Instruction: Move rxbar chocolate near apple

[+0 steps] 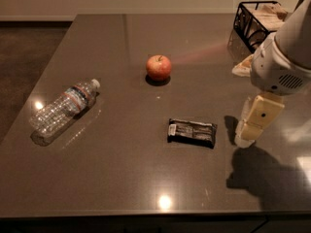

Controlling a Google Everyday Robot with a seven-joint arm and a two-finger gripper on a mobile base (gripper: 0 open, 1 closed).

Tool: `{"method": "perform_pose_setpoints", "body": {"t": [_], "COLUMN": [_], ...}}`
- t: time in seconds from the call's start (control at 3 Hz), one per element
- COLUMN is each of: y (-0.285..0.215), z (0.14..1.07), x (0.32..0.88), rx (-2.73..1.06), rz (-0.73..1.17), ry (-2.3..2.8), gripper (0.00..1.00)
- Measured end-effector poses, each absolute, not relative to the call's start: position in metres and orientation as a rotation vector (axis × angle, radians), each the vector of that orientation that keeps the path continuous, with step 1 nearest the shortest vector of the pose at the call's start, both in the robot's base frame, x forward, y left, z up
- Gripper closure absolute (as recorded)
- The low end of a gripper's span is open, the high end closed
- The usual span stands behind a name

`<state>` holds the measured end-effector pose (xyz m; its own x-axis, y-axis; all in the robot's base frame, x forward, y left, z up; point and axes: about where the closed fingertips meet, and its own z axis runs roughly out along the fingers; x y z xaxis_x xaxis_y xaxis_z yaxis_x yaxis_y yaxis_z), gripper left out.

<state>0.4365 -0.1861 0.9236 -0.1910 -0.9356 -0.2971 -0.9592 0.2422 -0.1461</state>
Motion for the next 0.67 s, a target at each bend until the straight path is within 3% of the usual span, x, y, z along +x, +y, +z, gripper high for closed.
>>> {"method": "perform_pose_setpoints", "body": {"t": [0.67], "y": [-0.163], "z": [0.880], "x": [0.445], "rx": [-1.769], "rz": [0.169], "ry": [2.165], "gripper": [0.00]}}
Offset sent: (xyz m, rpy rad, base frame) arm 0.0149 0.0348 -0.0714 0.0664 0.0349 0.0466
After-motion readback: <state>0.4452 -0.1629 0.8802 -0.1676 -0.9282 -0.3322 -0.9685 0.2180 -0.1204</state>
